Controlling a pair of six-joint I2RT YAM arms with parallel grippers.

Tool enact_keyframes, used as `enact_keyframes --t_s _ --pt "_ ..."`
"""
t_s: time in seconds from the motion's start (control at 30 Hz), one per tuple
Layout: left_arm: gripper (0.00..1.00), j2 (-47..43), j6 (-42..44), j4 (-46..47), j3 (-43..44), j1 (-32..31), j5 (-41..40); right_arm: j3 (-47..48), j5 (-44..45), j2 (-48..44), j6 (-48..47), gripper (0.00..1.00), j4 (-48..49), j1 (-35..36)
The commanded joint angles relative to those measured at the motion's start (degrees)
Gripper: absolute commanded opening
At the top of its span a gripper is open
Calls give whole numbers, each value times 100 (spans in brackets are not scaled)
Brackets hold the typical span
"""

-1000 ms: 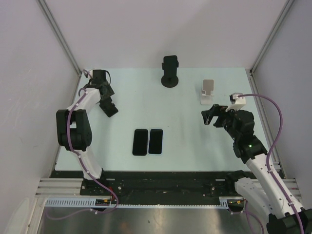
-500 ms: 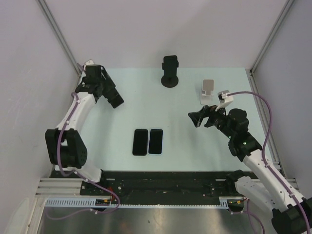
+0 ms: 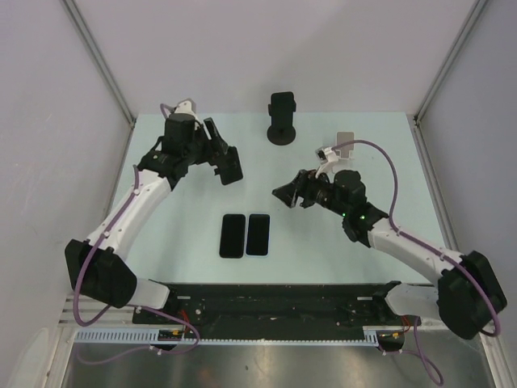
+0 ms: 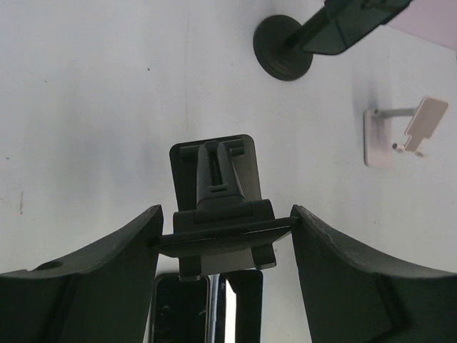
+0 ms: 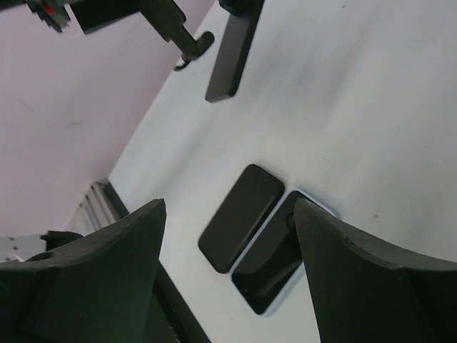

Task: Remove the phone from the phone stand

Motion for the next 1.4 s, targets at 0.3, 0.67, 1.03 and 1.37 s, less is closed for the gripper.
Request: enact_keyframes --t_s 0.3,0.67,1.03,1.37 --pt "13 -266 -91 163 -139 -746 -148 1079 787 1677 2126 60 1571 601" --pt "13 -257 -136 181 -174 -817 -8 1404 937 2416 2944 52 1448 636" --pt "13 -301 -136 216 -200 -887 -25 1554 753 2847 3225 49 1764 654" --pt "12 -328 -144 251 -218 -931 10 1677 586 3093 3375 42 1931 672"
